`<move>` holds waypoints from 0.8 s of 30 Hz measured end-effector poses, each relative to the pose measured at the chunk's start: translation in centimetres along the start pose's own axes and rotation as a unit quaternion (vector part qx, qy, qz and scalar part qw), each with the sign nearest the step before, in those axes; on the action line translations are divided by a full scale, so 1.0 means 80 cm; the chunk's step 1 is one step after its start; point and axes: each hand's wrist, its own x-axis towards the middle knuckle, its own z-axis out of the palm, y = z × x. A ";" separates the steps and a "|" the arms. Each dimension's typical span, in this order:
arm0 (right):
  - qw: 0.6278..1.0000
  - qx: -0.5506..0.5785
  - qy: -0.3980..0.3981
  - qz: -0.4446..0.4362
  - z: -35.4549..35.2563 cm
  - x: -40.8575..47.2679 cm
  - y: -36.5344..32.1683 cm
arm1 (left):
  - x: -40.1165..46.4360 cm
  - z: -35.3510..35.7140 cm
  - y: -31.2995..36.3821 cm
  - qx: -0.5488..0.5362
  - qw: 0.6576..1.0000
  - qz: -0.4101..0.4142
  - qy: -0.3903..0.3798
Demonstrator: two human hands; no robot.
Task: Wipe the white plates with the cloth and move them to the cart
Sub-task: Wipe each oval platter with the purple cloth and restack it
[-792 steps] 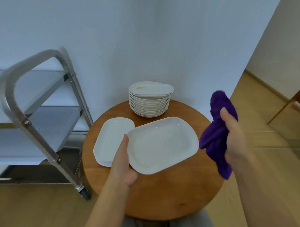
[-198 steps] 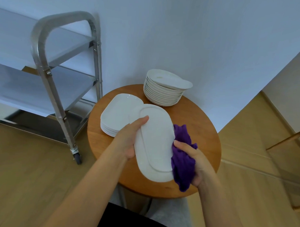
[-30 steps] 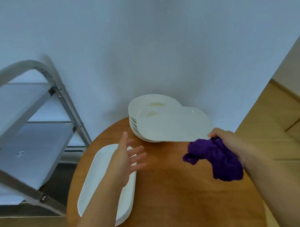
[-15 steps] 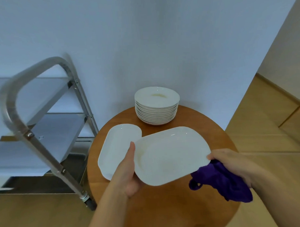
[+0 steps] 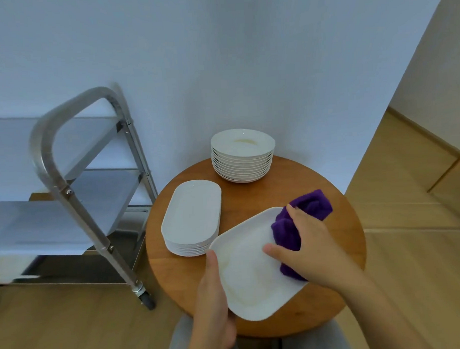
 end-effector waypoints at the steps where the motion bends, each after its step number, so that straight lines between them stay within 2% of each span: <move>1: 0.999 -0.052 0.008 0.007 0.004 0.003 0.001 | -0.002 -0.001 -0.005 0.003 1.000 0.004 0.002; 4: 0.998 -0.043 0.026 0.036 0.015 0.008 0.010 | -0.005 0.000 -0.011 0.015 1.000 0.017 0.013; 11: 0.997 0.054 0.057 -0.004 0.049 0.003 0.007 | -0.007 0.001 -0.005 0.039 0.998 0.038 0.016; 14: 0.996 0.081 0.029 -0.040 0.057 -0.001 -0.008 | -0.008 0.003 -0.001 0.035 0.998 0.043 -0.008; 17: 0.988 0.092 -0.005 -0.121 0.065 -0.011 -0.024 | -0.009 0.001 0.002 0.016 0.998 0.049 -0.024; 20: 0.970 0.118 -0.080 -0.198 0.072 -0.030 -0.036 | -0.012 -0.005 0.001 -0.004 0.999 0.048 -0.019; 24: 0.953 0.125 -0.162 -0.225 0.062 -0.045 -0.041 | -0.019 -0.010 -0.007 -0.063 0.997 0.032 -0.006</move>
